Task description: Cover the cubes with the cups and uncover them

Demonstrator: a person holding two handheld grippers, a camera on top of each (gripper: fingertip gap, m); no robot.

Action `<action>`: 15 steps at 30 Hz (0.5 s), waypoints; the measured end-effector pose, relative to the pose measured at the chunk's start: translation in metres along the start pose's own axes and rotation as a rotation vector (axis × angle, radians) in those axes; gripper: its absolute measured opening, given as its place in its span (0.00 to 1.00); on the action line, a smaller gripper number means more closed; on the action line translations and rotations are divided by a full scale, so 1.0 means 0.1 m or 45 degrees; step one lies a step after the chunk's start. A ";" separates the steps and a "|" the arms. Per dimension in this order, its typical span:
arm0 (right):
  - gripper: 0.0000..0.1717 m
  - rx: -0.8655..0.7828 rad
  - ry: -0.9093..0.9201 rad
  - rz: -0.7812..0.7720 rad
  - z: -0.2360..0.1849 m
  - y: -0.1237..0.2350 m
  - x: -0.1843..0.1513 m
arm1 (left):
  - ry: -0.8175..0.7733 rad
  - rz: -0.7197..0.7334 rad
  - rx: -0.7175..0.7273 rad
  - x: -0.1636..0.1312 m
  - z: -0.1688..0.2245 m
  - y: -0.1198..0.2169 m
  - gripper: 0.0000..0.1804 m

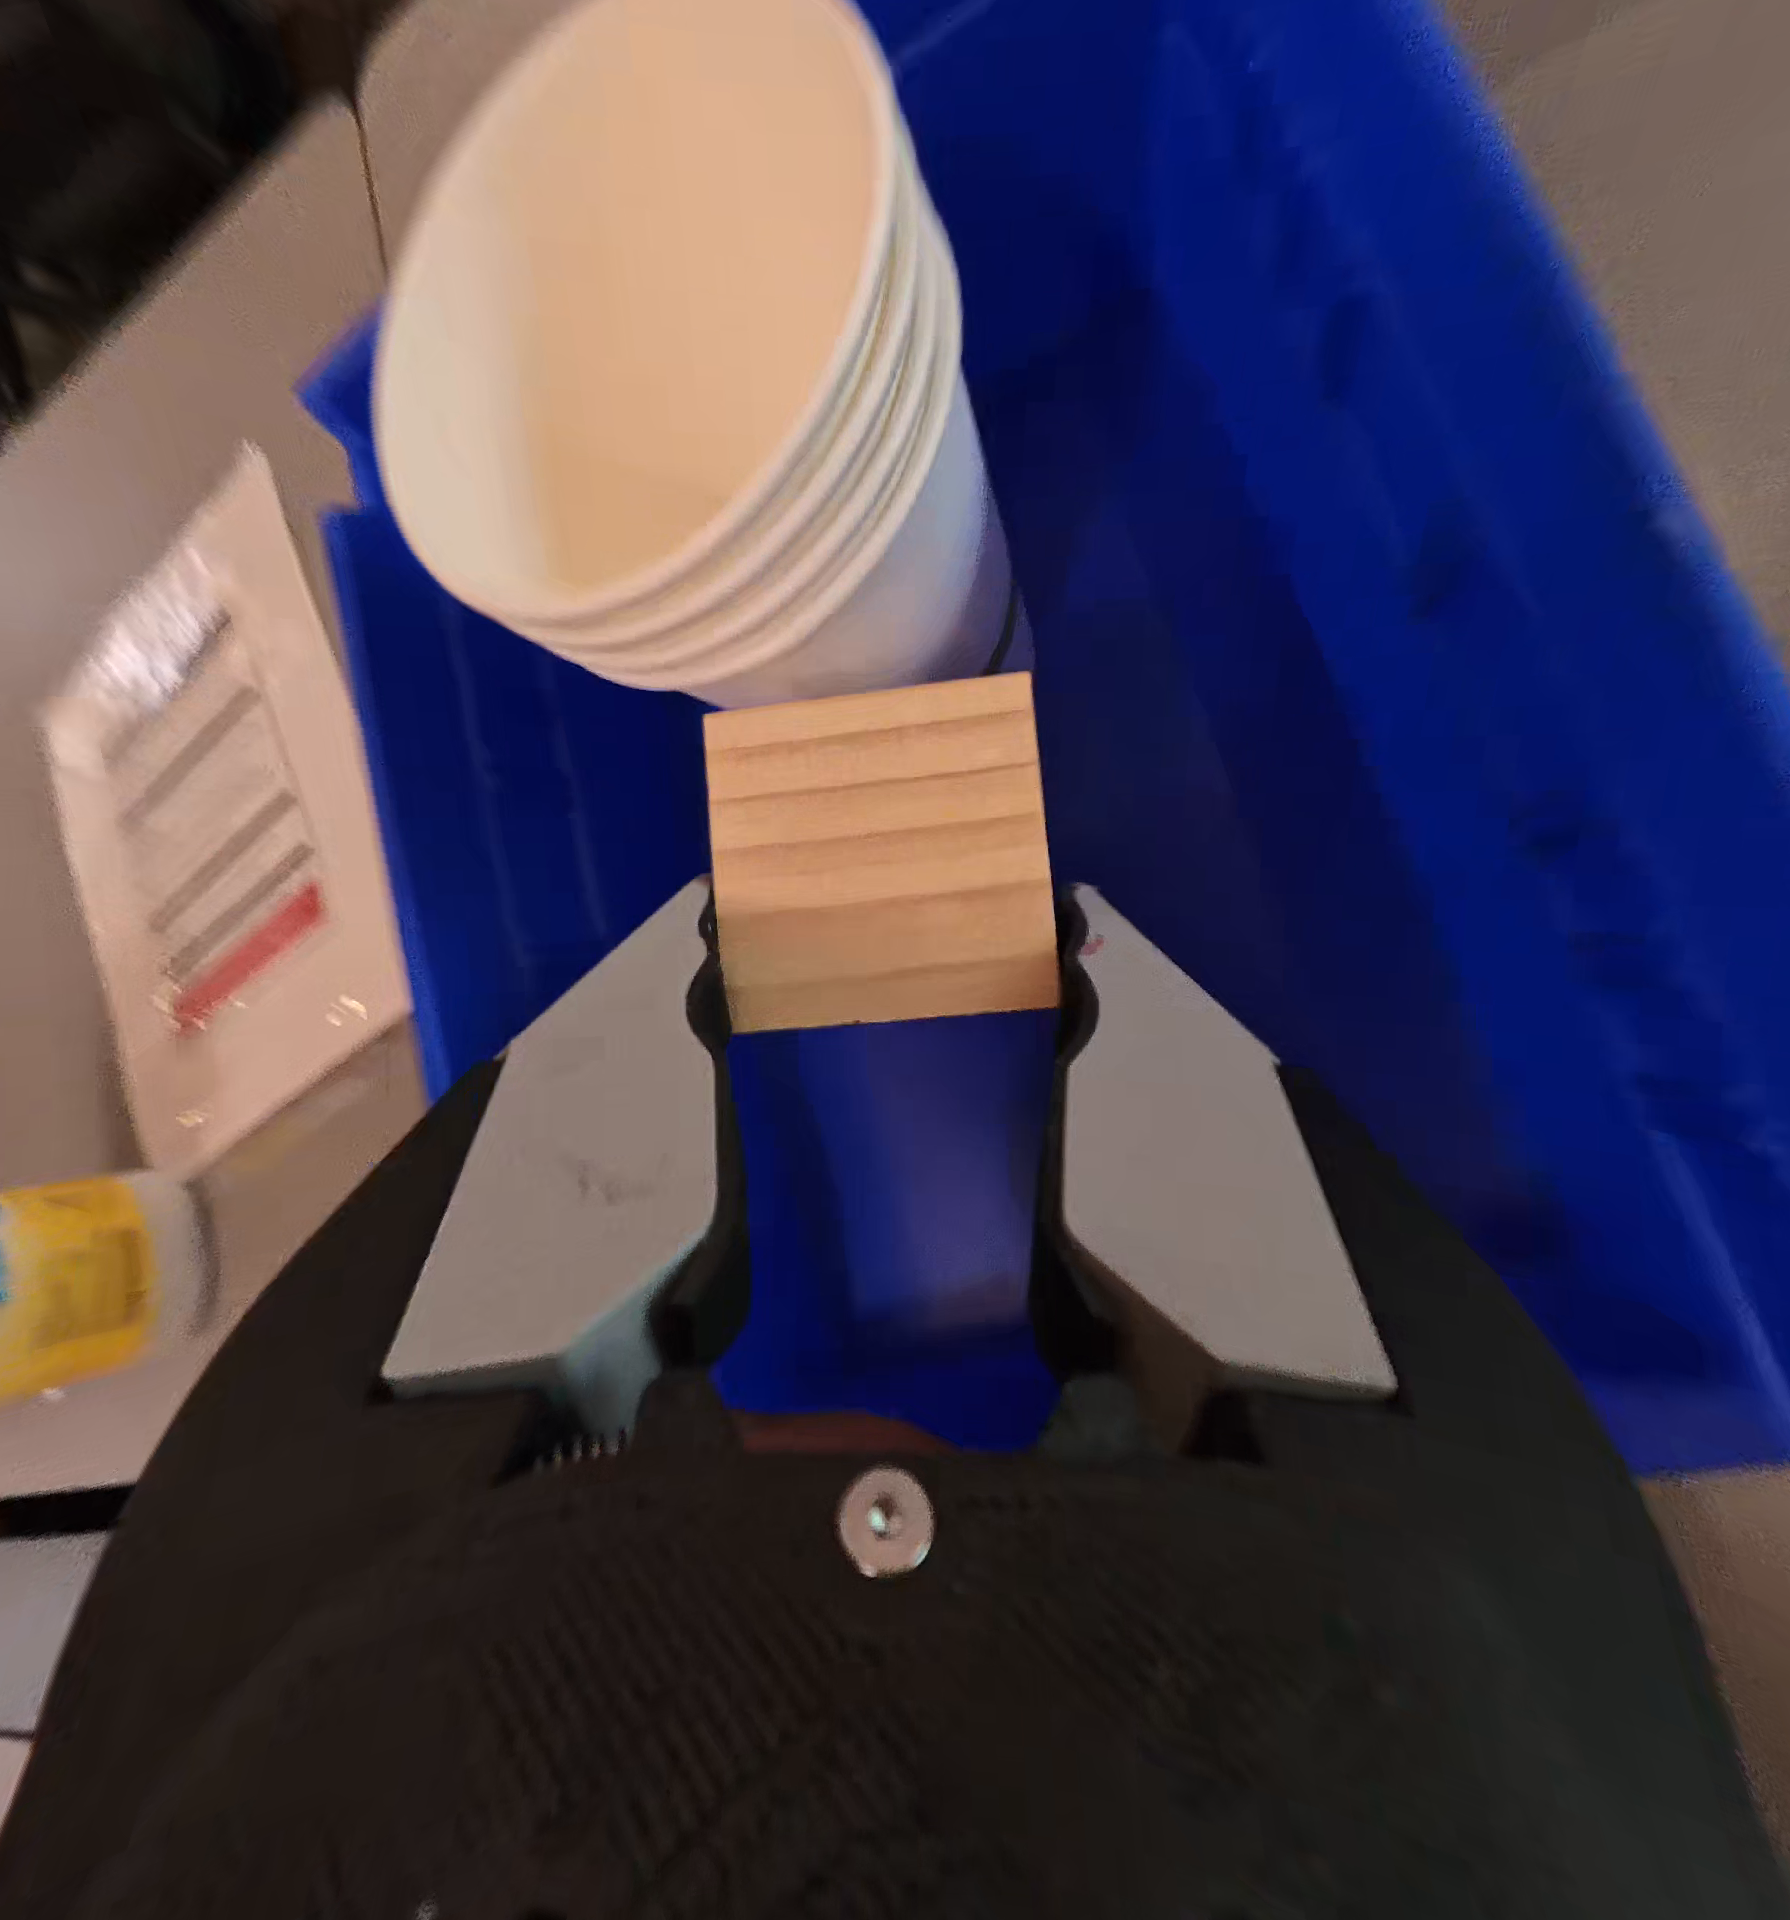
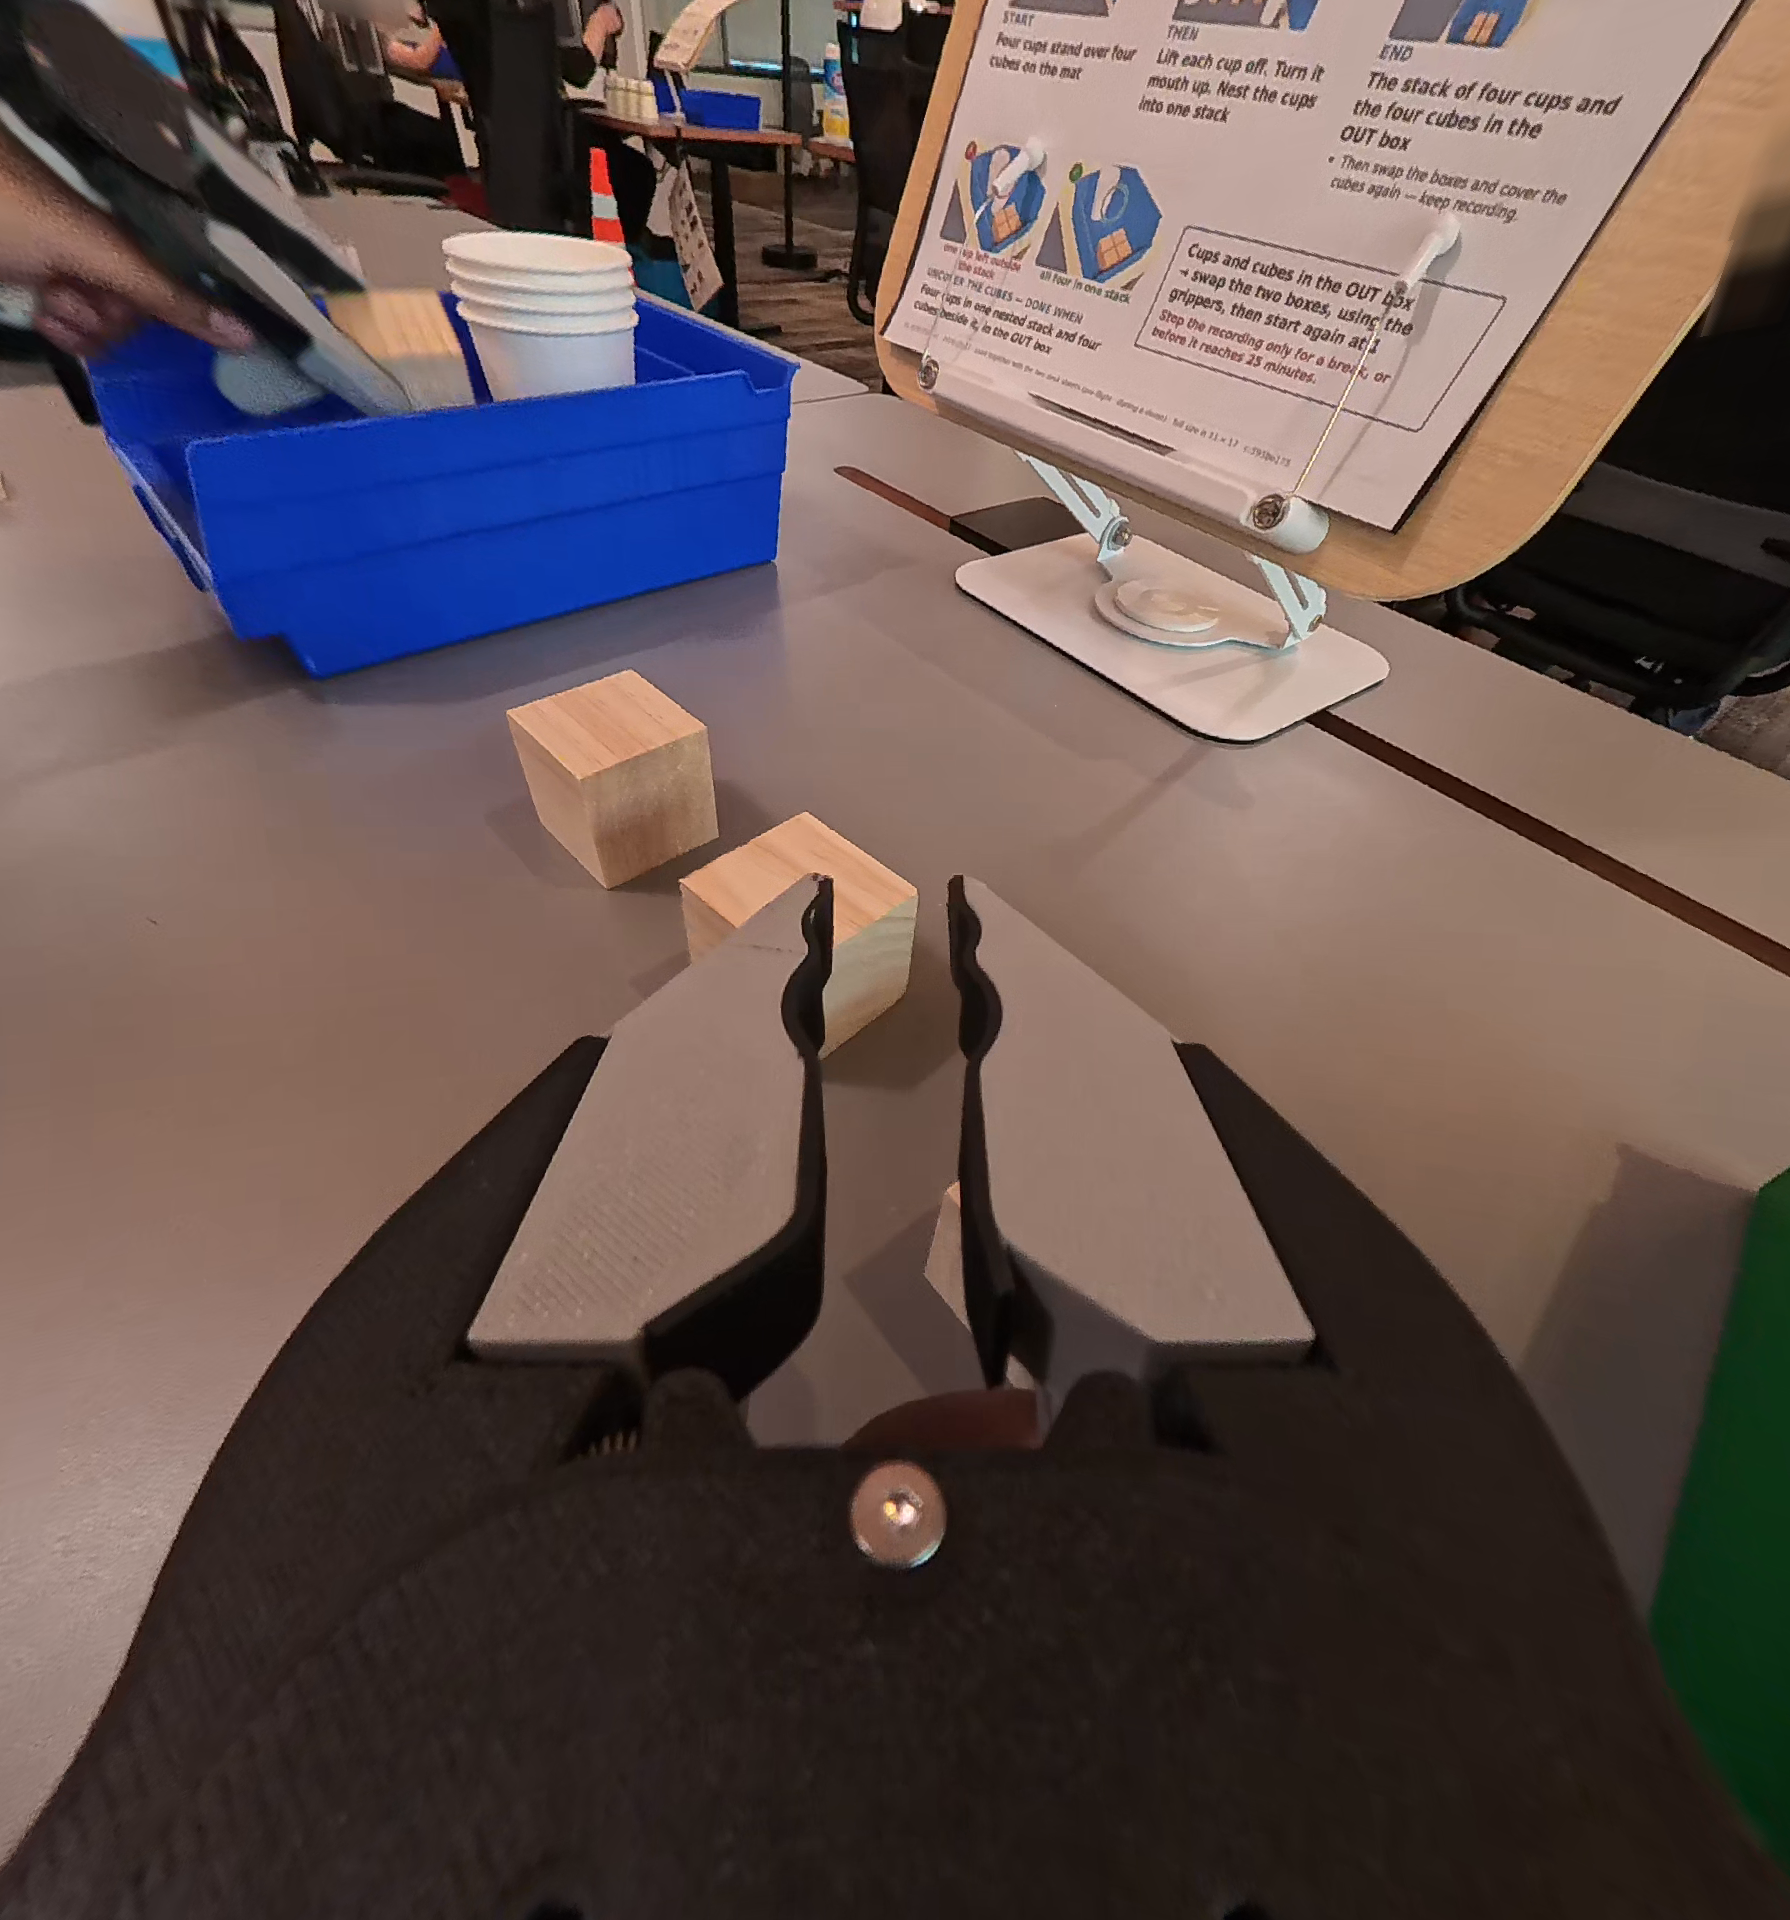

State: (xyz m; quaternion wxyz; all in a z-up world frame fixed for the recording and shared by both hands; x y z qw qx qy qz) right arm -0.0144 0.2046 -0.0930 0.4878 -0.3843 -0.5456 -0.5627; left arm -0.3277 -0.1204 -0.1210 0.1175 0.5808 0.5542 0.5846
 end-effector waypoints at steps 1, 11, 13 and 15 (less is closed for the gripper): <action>0.11 0.002 0.005 0.001 -0.01 0.00 0.00 | -0.085 0.037 -0.002 0.08 0.02 0.14 0.35; 0.11 -0.011 0.041 -0.026 -0.03 -0.04 -0.05 | -0.777 0.094 -0.479 0.83 1.59 0.72 0.35; 0.11 -0.014 0.035 -0.028 -0.01 -0.04 -0.05 | -0.717 -0.103 -0.492 0.74 1.72 0.48 0.35; 0.11 -0.014 0.032 -0.020 -0.01 -0.02 -0.04 | -0.521 -0.238 -0.443 0.66 1.73 0.24 0.35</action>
Point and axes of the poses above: each gripper's, where its closed fingertips meet, y back along the fingers, x out of its top, z = x × y across the jaws, the point moved 1 cm from there along y, back along the fingers, and after that the axes turned 8 degrees about -x, right-handed, at the moved point
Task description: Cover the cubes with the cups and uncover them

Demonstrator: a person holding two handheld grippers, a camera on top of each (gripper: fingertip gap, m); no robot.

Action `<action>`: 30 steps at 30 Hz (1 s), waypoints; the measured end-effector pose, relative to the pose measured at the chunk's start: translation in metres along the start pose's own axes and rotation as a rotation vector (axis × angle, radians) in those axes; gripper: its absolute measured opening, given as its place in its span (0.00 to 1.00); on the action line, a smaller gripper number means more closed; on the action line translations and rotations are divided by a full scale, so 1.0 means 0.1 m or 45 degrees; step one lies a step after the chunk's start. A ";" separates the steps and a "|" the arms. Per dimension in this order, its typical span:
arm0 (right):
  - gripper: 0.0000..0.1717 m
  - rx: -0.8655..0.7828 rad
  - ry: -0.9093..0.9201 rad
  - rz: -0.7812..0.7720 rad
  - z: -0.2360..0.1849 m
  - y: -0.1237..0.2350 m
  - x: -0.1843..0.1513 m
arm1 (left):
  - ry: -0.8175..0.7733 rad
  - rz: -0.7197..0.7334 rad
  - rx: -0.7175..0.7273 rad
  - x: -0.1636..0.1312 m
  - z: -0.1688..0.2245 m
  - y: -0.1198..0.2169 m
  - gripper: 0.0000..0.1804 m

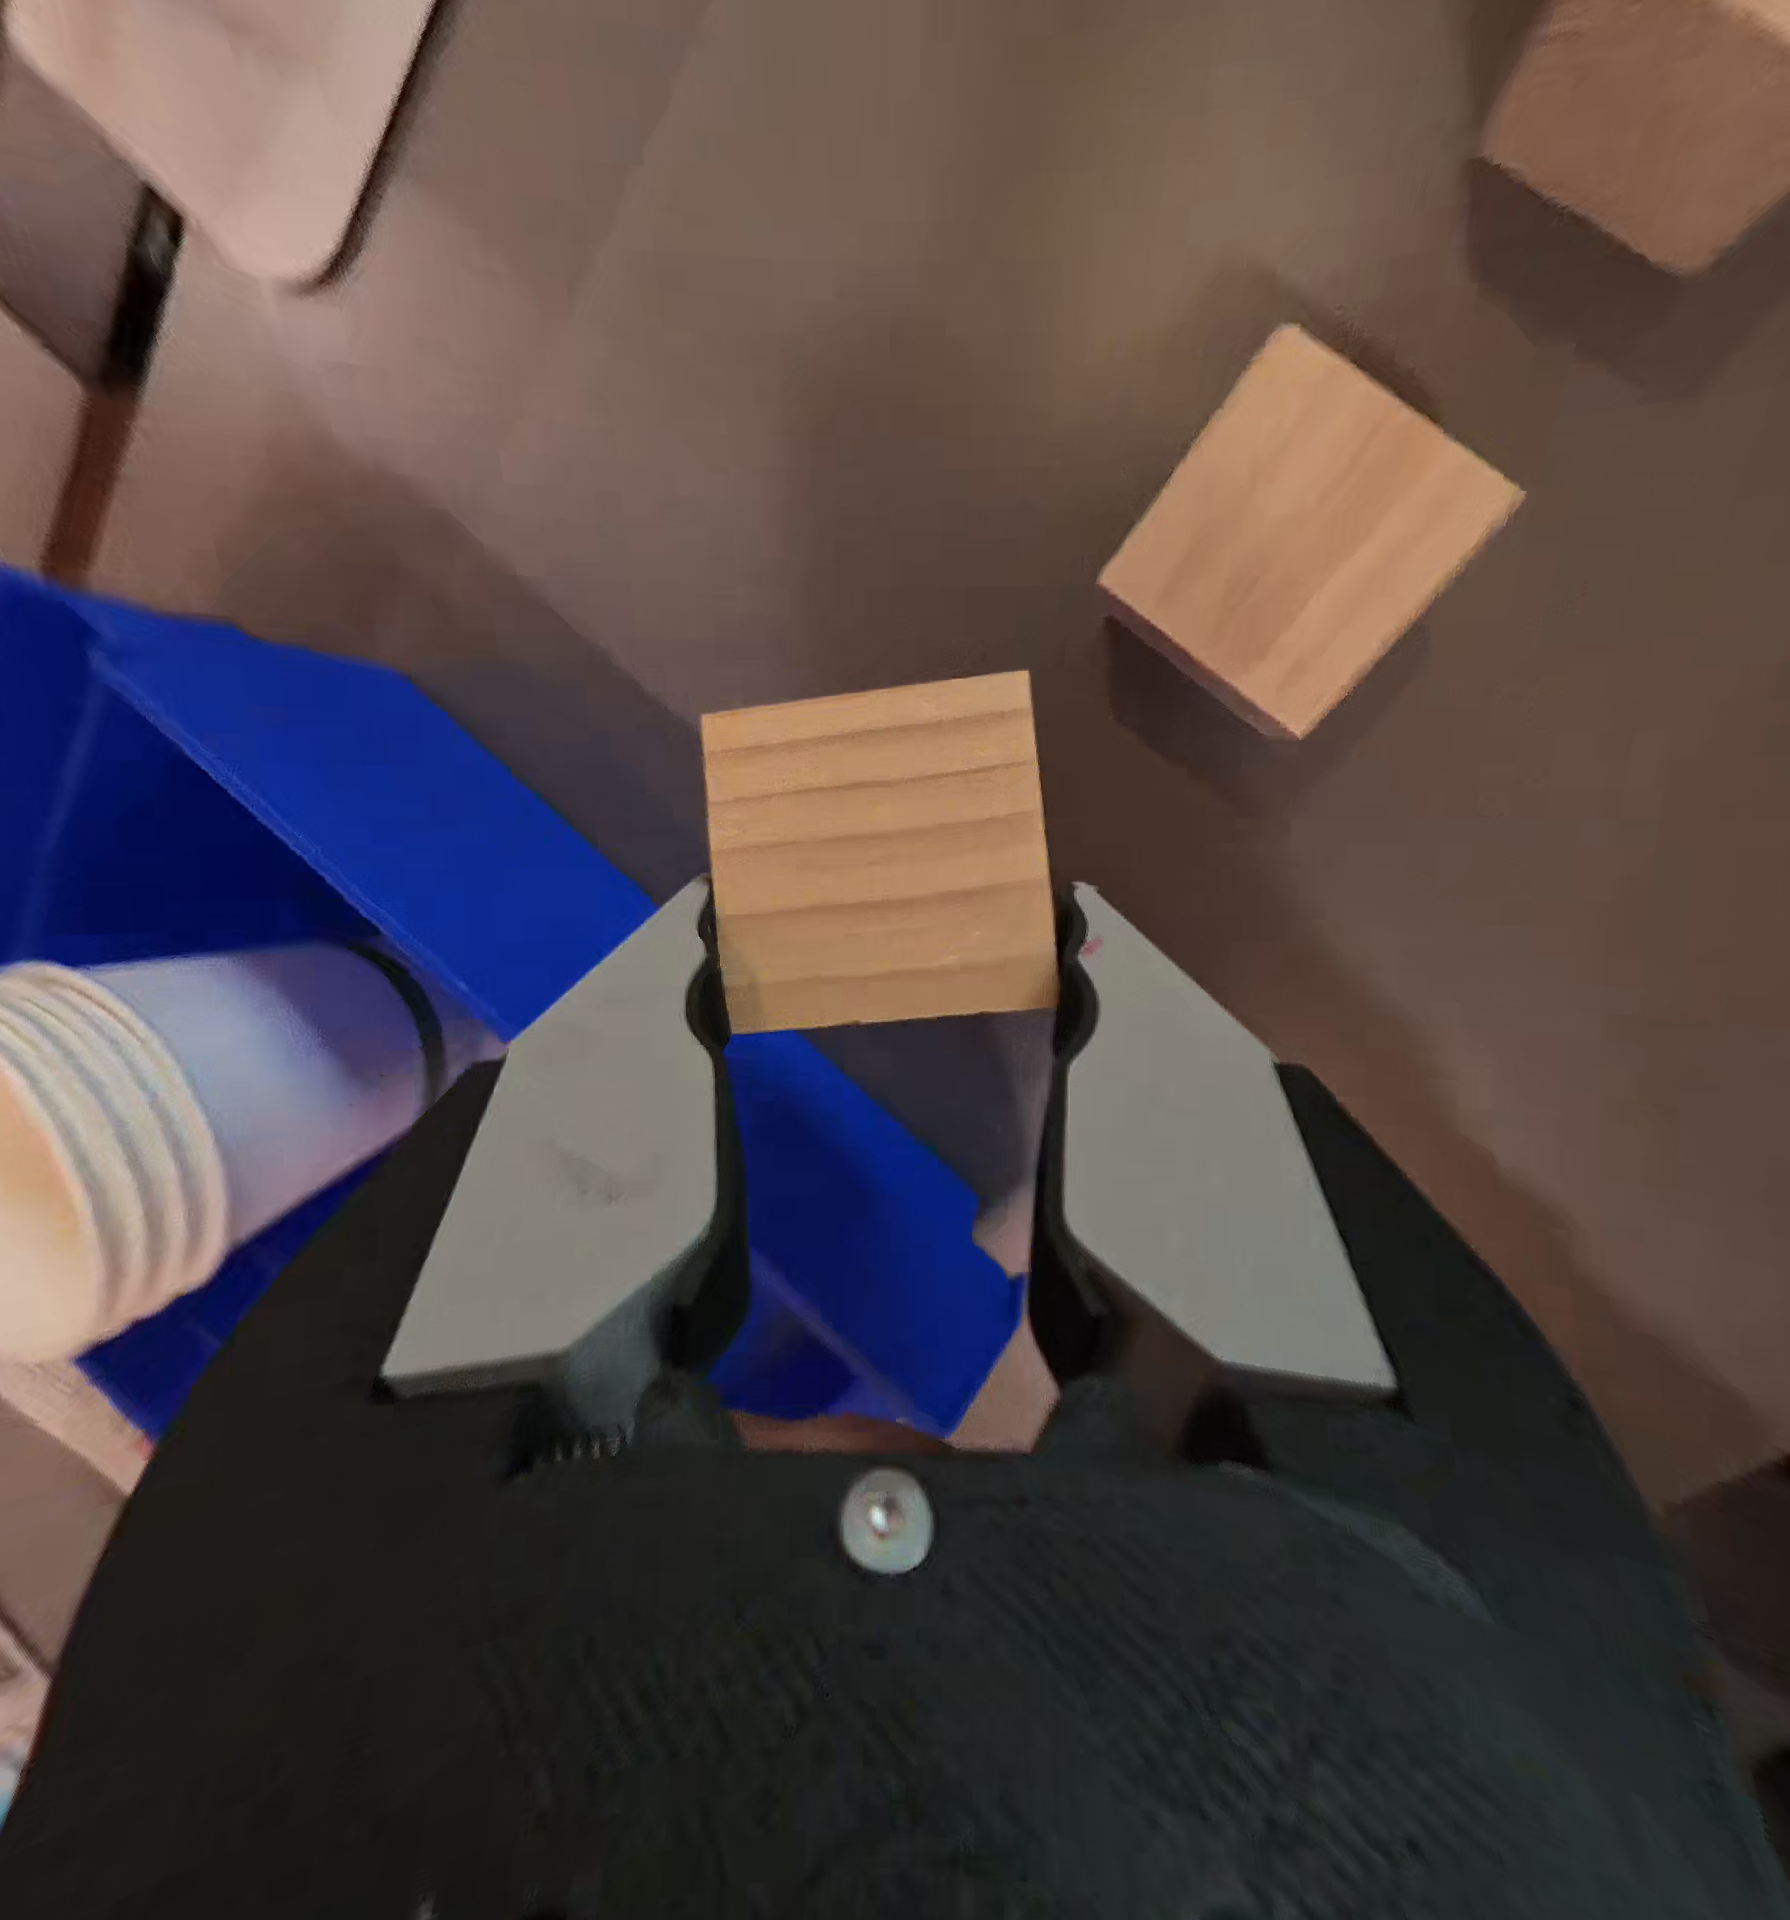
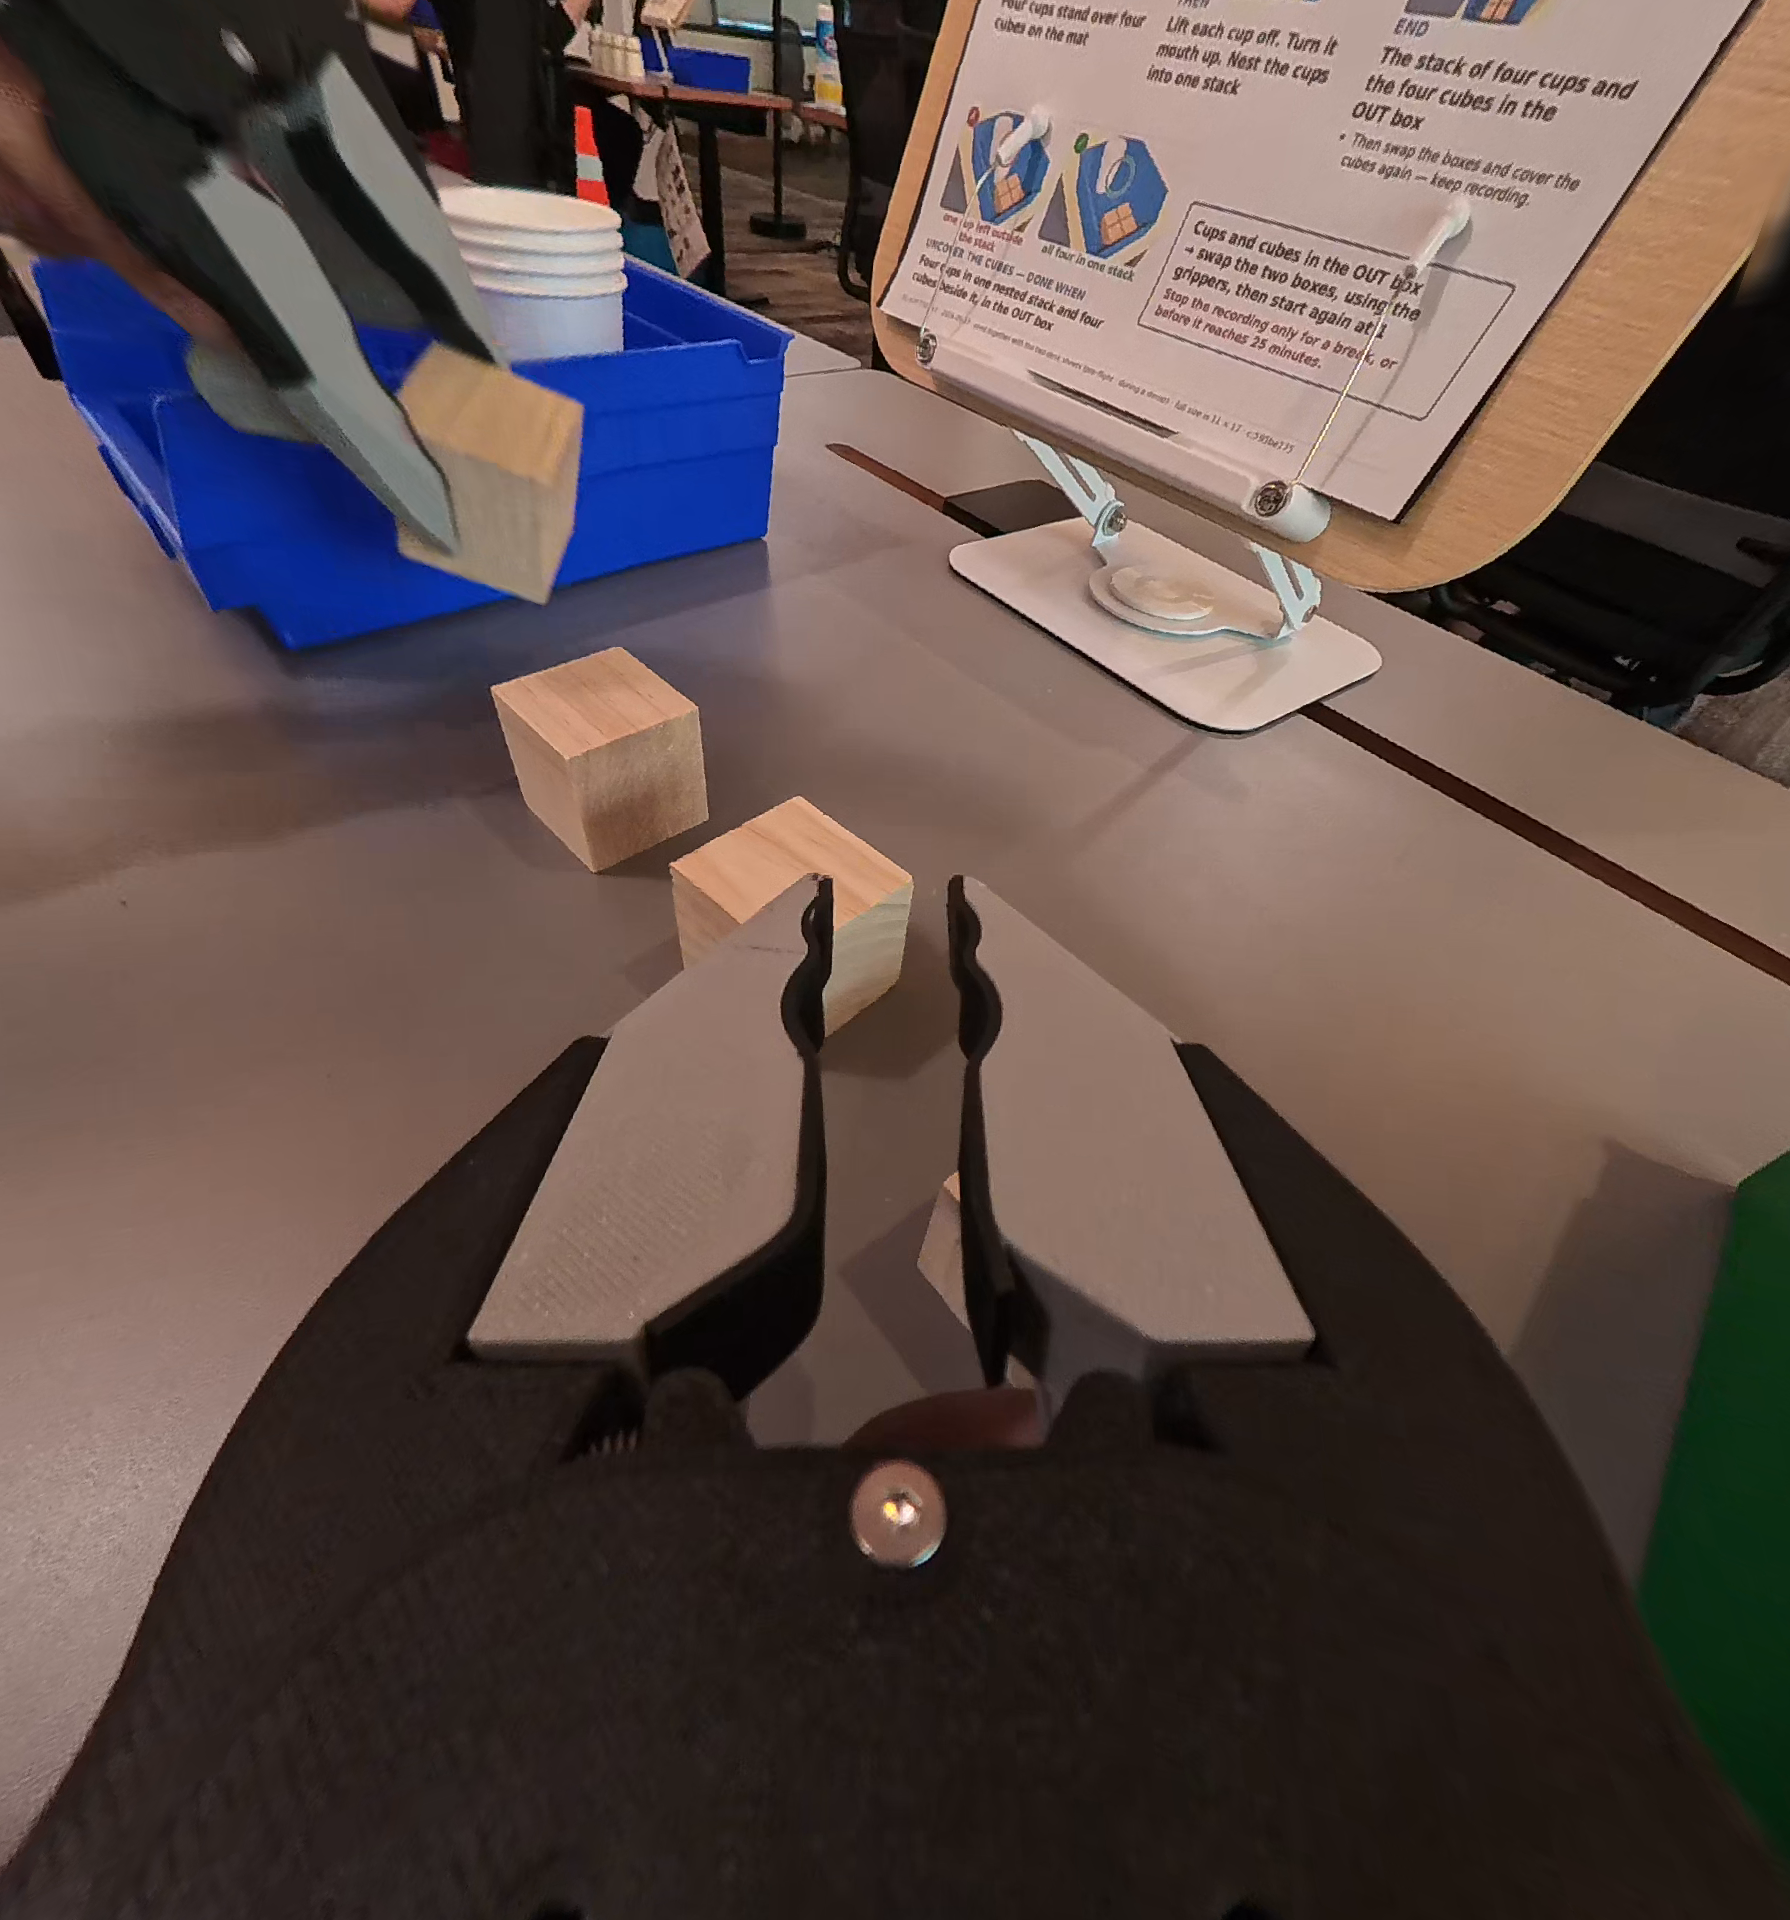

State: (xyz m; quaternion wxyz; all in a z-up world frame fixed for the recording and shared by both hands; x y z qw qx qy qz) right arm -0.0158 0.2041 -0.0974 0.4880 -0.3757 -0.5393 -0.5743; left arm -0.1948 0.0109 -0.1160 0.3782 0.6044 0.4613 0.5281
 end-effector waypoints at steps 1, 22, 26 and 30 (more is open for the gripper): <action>0.11 0.002 -0.002 0.007 0.00 0.01 0.01 | 0.113 -0.021 0.013 -0.03 -0.03 -0.10 0.35; 0.11 0.029 -0.014 0.065 -0.06 0.08 0.12 | 0.465 0.463 0.401 -0.45 0.34 0.06 0.30; 0.11 0.031 0.007 0.067 -0.09 0.08 0.13 | 0.280 0.464 0.388 -0.55 0.64 0.06 0.00; 0.11 0.037 0.007 0.051 -0.10 0.06 0.10 | 0.356 0.308 0.359 -0.74 0.64 -0.24 0.00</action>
Point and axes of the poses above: each gripper's, where its closed fingertips meet, y back along the fingers, x out of its top, z = x × y across the jaws, the point moved 1 cm from there along y, back along the fingers, and after that the axes turned 8 degrees about -x, right-handed, at the moved point
